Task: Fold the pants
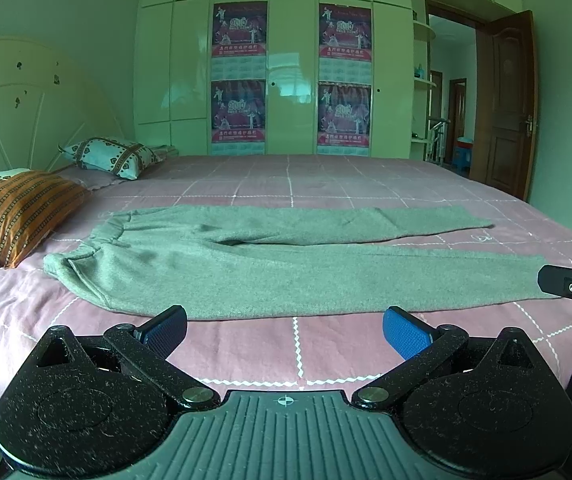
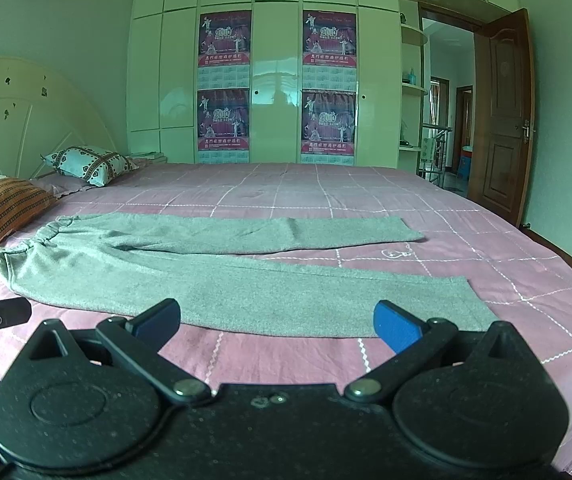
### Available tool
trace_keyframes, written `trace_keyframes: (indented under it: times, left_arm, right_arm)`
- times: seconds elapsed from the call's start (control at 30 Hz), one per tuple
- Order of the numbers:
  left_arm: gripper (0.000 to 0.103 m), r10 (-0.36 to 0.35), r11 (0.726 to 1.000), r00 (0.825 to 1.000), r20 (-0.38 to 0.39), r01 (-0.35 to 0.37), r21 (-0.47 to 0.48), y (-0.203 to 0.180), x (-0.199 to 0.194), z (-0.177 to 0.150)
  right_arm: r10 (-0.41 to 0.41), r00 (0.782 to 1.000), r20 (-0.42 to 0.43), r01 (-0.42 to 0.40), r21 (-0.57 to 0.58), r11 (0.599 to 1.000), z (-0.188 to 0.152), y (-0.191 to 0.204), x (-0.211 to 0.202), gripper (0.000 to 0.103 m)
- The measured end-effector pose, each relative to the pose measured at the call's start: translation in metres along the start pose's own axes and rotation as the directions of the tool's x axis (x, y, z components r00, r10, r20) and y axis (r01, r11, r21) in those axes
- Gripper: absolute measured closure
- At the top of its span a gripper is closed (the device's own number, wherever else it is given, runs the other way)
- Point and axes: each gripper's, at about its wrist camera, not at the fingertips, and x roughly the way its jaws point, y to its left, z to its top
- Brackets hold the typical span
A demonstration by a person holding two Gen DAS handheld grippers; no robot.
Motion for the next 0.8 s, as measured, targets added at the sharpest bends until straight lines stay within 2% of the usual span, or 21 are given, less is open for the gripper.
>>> trace_keyframes:
  times: [0.8]
  left_arm:
    - [0.0, 0.002, 1.0, 1.0, 0.0, -0.002, 0.009, 0.0013, -0.0006, -0.001]
  right_arm:
    - [-0.001, 1.0, -0.001, 0.001, -0.001, 1.0, -0.0003, 0.0002, 0.0007, 0.006]
